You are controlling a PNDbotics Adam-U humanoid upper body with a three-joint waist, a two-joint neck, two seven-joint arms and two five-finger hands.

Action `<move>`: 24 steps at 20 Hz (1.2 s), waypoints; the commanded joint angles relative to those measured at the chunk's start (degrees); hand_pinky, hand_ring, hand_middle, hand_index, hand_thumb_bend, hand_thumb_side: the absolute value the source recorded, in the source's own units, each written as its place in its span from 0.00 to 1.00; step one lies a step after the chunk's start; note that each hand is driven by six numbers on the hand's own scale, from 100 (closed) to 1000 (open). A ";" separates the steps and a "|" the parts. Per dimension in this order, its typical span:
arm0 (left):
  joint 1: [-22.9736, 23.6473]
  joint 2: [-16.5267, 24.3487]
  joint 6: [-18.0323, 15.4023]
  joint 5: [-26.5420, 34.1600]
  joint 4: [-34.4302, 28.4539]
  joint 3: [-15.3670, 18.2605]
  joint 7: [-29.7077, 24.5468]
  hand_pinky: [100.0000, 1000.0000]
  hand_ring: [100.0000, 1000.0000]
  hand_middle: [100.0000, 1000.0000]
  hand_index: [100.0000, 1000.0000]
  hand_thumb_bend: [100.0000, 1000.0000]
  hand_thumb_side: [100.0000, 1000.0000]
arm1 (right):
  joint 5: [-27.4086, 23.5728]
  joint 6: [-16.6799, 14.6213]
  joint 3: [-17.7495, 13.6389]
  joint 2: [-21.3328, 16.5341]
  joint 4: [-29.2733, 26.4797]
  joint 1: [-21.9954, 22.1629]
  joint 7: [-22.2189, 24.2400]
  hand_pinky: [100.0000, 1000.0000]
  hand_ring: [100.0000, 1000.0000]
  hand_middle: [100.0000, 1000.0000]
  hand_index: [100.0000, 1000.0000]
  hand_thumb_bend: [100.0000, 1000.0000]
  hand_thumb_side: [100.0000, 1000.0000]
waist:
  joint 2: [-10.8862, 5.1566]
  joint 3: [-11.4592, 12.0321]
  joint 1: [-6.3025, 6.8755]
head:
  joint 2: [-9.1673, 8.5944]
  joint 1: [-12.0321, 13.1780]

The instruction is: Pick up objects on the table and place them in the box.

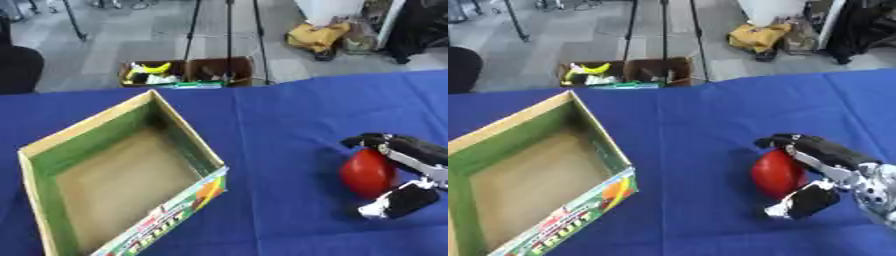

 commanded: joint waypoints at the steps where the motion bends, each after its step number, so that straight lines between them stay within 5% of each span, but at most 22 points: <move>1: -0.07 1.12 -0.11 -0.12 -0.67 0.37 0.00 0.13 0.50 0.56 0.63 0.00 0.84 | -2.60 0.34 -0.76 -1.76 -0.09 0.00 -1.20 0.43 0.57 0.84 0.96 0.56 0.35 | -1.62 -0.08 -0.14 | -0.23 -0.16; 6: -0.06 1.12 -0.11 -0.14 -0.66 0.36 0.01 0.13 0.50 0.56 0.63 0.00 0.84 | -3.66 0.54 -0.68 -1.87 -0.09 0.10 -1.95 0.43 0.57 0.84 0.96 0.56 0.35 | -1.63 -0.07 -0.14 | -0.23 -0.19; 7: -0.06 1.12 -0.11 -0.14 -0.66 0.36 0.01 0.13 0.50 0.56 0.63 0.00 0.84 | -3.70 0.55 -0.69 -1.86 -0.09 0.09 -1.99 0.41 0.53 0.82 0.93 0.34 0.29 | -1.64 -0.07 -0.13 | -0.24 -0.19; 14: 0.01 1.17 -0.11 -0.19 -0.62 0.41 0.07 0.13 0.50 0.56 0.63 0.00 0.84 | -9.31 2.33 -1.11 -1.70 -0.07 0.18 -6.01 0.42 0.53 0.82 0.93 0.26 0.29 | -1.85 -0.20 -0.06 | -0.26 -0.31; 15: 0.00 1.17 -0.11 -0.20 -0.62 0.40 0.06 0.13 0.51 0.56 0.63 0.00 0.84 | -10.02 2.50 -1.18 -1.72 -0.03 0.20 -6.41 0.43 0.53 0.81 0.91 0.05 0.24 | -1.83 -0.27 -0.04 | -0.23 -0.32; 16: -0.01 1.16 -0.11 -0.21 -0.63 0.40 0.05 0.13 0.51 0.56 0.63 0.00 0.84 | -10.67 2.70 -1.27 -1.76 -0.03 0.22 -6.97 0.43 0.52 0.80 0.86 0.00 0.20 | -1.82 -0.33 -0.04 | -0.20 -0.30; 24: -0.13 1.11 0.02 -0.25 -0.76 0.39 0.04 0.14 0.51 0.56 0.63 0.00 0.84 | -11.82 2.58 -1.14 -1.78 -0.47 0.66 -12.60 0.37 0.49 0.72 0.71 0.00 0.15 | -1.88 -0.42 -0.22 | -0.15 -0.30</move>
